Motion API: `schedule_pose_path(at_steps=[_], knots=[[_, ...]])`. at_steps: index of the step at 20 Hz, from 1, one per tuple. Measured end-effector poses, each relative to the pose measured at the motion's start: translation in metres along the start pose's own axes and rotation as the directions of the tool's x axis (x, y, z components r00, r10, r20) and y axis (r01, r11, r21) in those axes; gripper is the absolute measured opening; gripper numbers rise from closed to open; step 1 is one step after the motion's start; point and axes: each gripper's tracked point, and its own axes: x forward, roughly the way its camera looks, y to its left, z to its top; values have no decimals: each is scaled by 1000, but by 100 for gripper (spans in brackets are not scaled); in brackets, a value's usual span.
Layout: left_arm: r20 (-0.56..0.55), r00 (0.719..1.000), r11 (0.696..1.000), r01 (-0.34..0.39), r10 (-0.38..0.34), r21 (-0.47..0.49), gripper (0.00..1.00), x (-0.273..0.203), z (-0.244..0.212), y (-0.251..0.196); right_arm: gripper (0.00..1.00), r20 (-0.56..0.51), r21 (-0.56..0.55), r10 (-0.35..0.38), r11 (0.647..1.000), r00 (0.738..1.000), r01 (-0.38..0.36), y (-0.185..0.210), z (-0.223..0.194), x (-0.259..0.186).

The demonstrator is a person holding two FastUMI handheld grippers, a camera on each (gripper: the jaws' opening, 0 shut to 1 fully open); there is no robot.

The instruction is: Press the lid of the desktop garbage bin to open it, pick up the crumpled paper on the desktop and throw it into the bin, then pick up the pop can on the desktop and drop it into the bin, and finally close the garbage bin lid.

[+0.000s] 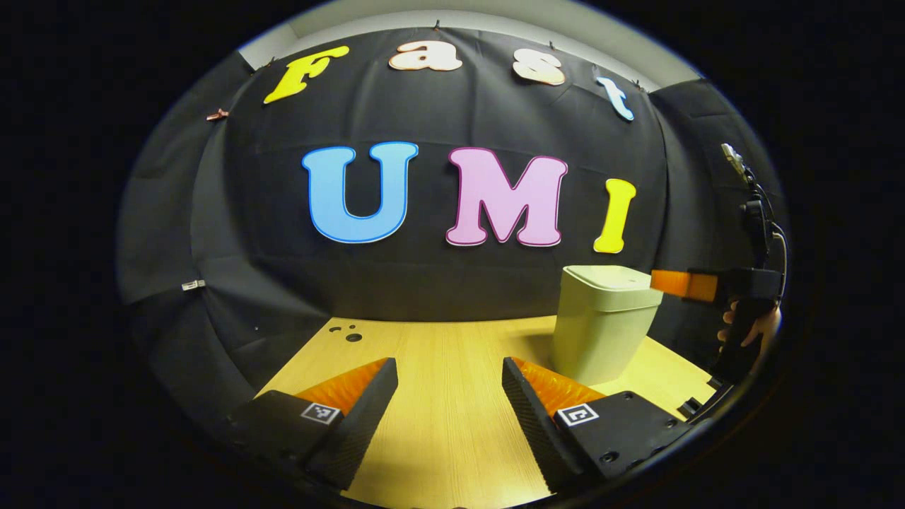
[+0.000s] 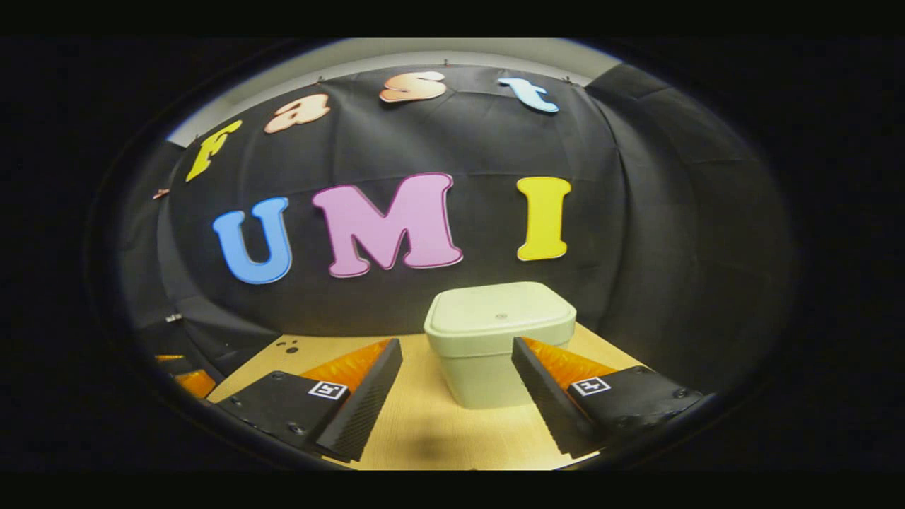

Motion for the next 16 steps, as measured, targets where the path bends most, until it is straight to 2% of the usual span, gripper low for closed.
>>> schedule_pose_path(at_steps=[4,9,16], knots=[[-5,1000,1000,16,-16,-5,96,-29,-17,-4,98,-62,-7,53,999,997,-54,20,-32,-42],[-31,1000,1000,-6,6,-21,96,-44,-30,6,99,-134,10,84,996,987,-83,36,-69,-72],[-78,997,999,9,-13,-52,96,-45,-49,3,99,-215,13,77,997,973,-76,47,-107,-89]])
